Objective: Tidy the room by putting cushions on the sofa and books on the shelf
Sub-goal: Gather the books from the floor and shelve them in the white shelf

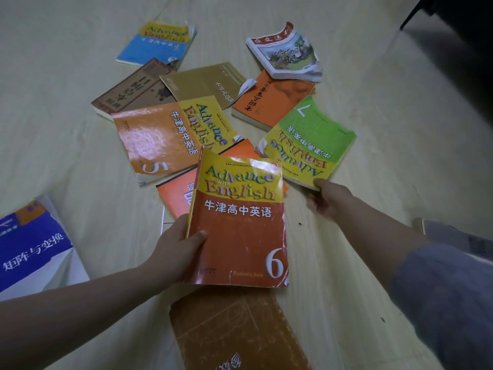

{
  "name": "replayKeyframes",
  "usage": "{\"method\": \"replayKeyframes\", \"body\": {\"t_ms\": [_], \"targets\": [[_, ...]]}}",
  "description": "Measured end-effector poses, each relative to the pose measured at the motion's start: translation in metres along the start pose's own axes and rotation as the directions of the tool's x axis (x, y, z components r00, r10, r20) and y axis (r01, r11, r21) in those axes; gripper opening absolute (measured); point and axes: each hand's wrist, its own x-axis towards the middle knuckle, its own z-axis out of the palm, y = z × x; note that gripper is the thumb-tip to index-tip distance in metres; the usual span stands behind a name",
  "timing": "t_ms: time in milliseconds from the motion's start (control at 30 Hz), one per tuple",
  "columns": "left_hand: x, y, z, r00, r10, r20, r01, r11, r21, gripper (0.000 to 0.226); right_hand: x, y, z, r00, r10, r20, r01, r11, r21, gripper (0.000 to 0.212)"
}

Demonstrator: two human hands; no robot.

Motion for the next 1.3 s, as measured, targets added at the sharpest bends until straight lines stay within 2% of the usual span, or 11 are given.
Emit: {"method": "replayKeyframes", "body": {"t_ms": [100, 200, 300, 500, 633, 767, 933, 1033, 1133, 1200, 1300], "targets": [[0.002, -0.003, 0.002, 0.999, 0.003, -0.043, 0.0, 0.997, 0.077, 0.02, 0.001, 0.005, 0.001, 0.989, -0.129, -0.07, 0.132, 0.991, 0.037, 0.009], [0.003, 0.001, 0.004, 1.0, 0.003, -0.021, 0.0, 0.988, 0.157, 0.023, -0.003, 0.003, -0.003, 0.948, -0.257, -0.19, 0.273, 0.96, 0.063, 0.021], [0.004, 0.007, 0.004, 1.0, 0.002, 0.003, -0.003, 0.965, 0.264, 0.024, -0.021, -0.006, -0.007, 0.875, -0.385, -0.293, 0.415, 0.909, 0.044, 0.01], [-0.003, 0.016, 0.002, 0.999, -0.003, 0.044, -0.016, 0.913, 0.408, 0.036, -0.055, -0.018, -0.023, 0.645, -0.648, -0.405, 0.623, 0.753, -0.212, 0.003], [-0.007, 0.021, -0.004, 1.0, 0.014, 0.026, -0.024, 0.901, 0.434, 0.041, -0.082, -0.036, -0.045, 0.458, -0.793, -0.401, 0.73, 0.593, -0.339, 0.018], [-0.007, 0.03, -0.012, 0.996, 0.084, -0.031, -0.065, 0.912, 0.405, 0.056, -0.108, -0.053, -0.055, 0.31, -0.887, -0.341, 0.826, 0.429, -0.365, 0.019], [-0.011, 0.062, -0.017, 0.89, 0.455, -0.031, -0.413, 0.832, 0.37, 0.055, -0.143, -0.06, -0.046, 0.127, -0.981, -0.146, 0.881, 0.179, -0.438, 0.019], [-0.02, 0.086, -0.018, 0.73, 0.683, 0.025, -0.622, 0.649, 0.438, 0.065, -0.156, -0.053, -0.033, 0.019, -0.999, 0.043, 0.88, -0.003, -0.475, 0.019], [-0.024, 0.102, -0.017, 0.62, 0.775, 0.12, -0.686, 0.461, 0.564, 0.079, -0.167, -0.05, -0.025, -0.071, -0.978, 0.194, 0.865, -0.157, -0.476, 0.022], [-0.023, 0.109, -0.014, 0.638, 0.752, 0.166, -0.675, 0.442, 0.59, 0.081, -0.175, -0.051, -0.021, -0.14, -0.95, 0.279, 0.852, -0.258, -0.454, 0.026], [-0.017, 0.115, -0.01, 0.747, 0.62, 0.24, -0.621, 0.521, 0.586, 0.075, -0.184, -0.05, -0.016, -0.239, -0.906, 0.349, 0.835, -0.375, -0.402, 0.025]]}}
